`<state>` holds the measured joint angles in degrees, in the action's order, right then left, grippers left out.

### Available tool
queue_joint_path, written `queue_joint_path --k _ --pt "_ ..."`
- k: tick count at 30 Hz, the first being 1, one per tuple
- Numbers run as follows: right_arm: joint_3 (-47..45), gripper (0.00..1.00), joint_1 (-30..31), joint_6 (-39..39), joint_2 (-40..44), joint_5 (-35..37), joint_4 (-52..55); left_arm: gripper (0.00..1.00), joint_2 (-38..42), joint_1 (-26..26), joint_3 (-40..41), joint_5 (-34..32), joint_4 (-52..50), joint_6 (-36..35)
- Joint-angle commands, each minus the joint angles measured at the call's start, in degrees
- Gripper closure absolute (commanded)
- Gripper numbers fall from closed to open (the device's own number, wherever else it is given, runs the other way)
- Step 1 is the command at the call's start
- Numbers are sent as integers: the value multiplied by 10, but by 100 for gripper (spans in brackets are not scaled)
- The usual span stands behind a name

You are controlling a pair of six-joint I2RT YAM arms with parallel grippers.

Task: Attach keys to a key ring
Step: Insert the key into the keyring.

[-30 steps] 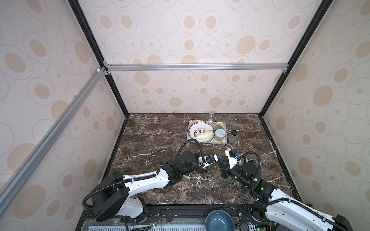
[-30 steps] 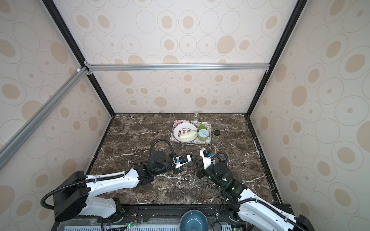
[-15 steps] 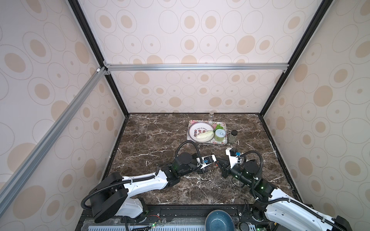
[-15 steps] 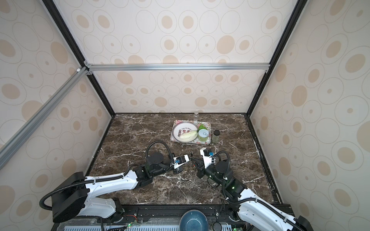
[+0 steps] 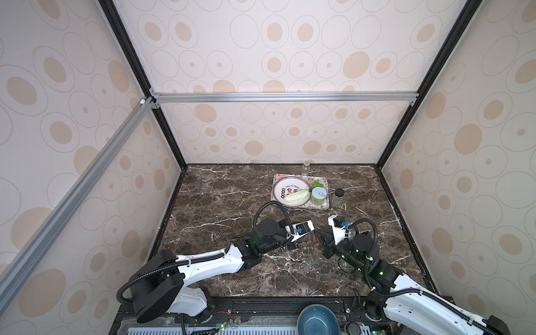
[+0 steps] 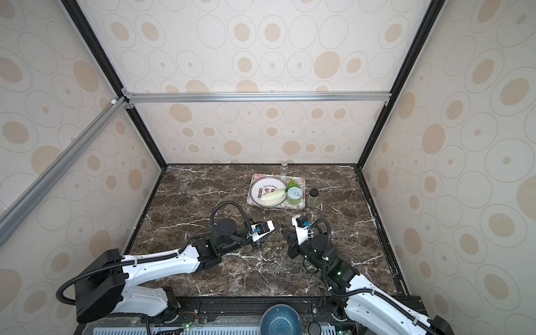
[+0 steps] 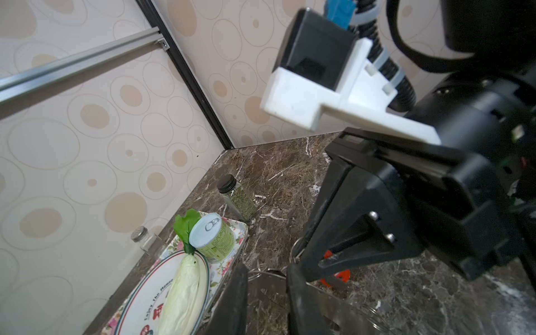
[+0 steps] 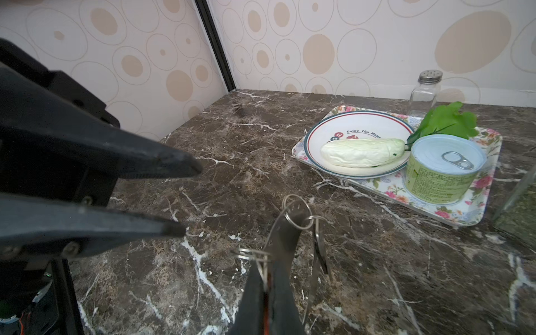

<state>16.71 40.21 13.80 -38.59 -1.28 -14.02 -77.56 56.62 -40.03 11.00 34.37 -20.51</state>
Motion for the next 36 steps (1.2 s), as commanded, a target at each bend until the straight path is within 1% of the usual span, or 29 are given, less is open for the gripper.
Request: queue_joint_path --k 1,6,13,24,33,36 --pt "9 100 6 -9 8 15 -5 69 9 1 -39 -3 -49 -12" --pt "10 100 9 -12 11 22 -3 68 5 2 -78 -21 -139 -21" --pt "12 100 11 -14 7 25 -1 68 -13 2 -110 -14 -194 -18" --pt "15 100 16 -18 1 27 1 68 -50 2 -145 -1 -226 -8" --pt "16 100 28 -30 -9 27 -7 69 -63 4 -154 -1 -231 -7" --pt "15 100 33 -34 -7 27 -10 72 -67 4 -155 -4 -230 -9"
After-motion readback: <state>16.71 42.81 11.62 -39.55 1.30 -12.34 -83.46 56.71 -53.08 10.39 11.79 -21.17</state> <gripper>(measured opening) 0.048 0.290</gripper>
